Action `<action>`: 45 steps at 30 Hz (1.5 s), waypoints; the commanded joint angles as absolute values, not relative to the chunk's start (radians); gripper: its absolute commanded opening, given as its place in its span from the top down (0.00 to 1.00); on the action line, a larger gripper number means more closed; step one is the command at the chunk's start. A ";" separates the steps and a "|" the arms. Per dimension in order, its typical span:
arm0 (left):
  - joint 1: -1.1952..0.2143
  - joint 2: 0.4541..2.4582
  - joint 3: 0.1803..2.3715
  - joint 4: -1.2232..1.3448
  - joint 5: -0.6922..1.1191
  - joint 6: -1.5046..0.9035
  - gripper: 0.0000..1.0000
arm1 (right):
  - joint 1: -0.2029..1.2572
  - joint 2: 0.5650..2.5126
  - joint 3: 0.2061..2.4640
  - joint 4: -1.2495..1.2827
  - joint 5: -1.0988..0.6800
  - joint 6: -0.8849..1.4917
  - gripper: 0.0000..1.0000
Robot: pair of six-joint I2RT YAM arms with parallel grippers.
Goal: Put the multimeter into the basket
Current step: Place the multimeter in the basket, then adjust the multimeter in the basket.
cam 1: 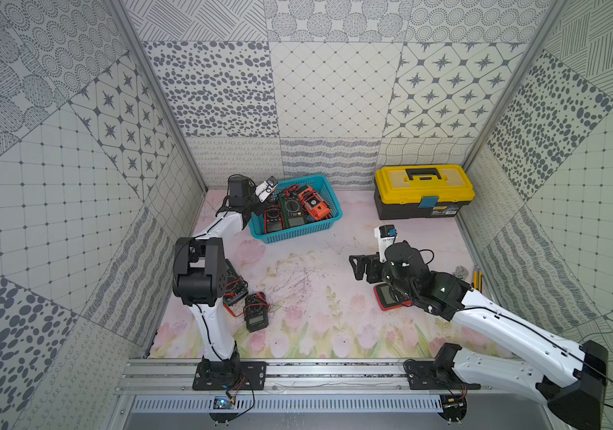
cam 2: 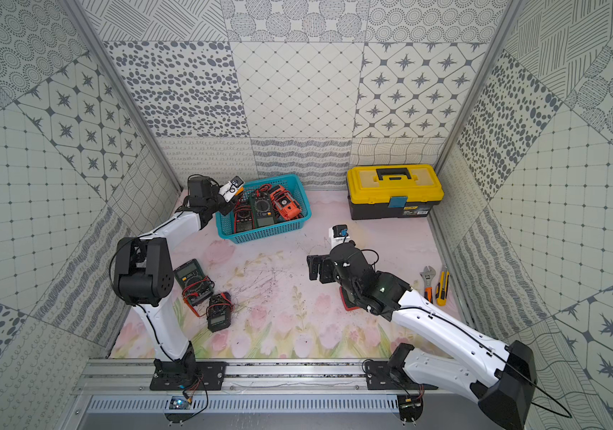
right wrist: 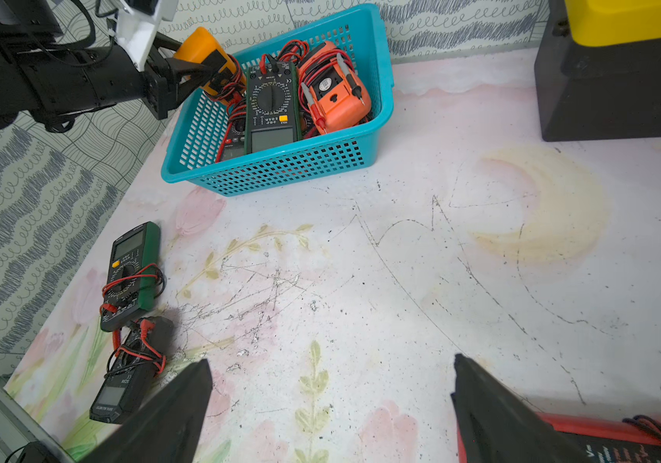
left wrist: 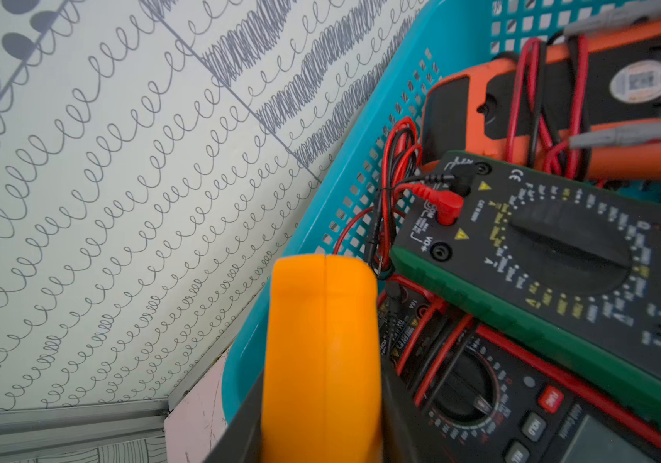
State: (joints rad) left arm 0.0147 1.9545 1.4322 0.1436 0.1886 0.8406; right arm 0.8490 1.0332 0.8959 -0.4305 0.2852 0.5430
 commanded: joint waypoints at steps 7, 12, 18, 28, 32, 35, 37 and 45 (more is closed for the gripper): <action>0.034 1.860 1.362 -0.017 0.435 1.043 0.35 | 0.838 1.008 0.910 -0.402 0.302 0.540 0.02; 0.035 1.859 1.451 -0.246 0.524 1.063 0.35 | 0.836 0.992 0.895 -0.402 0.317 0.564 0.02; 0.034 1.872 1.508 -0.205 0.457 0.881 0.59 | 0.833 0.956 0.866 -0.403 0.329 0.581 0.02; 0.036 1.953 1.751 -0.382 0.105 0.493 0.91 | 0.803 0.972 0.878 -0.446 0.334 0.624 0.02; 0.028 2.007 1.780 -0.478 0.031 0.469 0.94 | 0.731 1.010 0.906 -0.579 0.356 0.718 0.02; 0.010 2.055 1.822 -0.546 -0.053 0.477 0.99 | 0.656 1.012 0.897 -0.652 0.323 0.792 0.02; 0.001 2.085 1.862 -0.598 -0.076 0.479 1.00 | 0.615 1.003 0.883 -0.697 0.313 0.834 0.02; -0.082 2.219 1.960 -0.724 -0.212 0.611 1.00 | 0.398 0.826 0.750 -0.844 0.212 0.947 0.02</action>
State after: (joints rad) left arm -0.0326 2.1593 1.9263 -0.5457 -0.0467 0.5495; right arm 0.4492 0.8928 0.7876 -0.7658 0.2630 0.8845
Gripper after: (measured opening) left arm 0.042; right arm 0.984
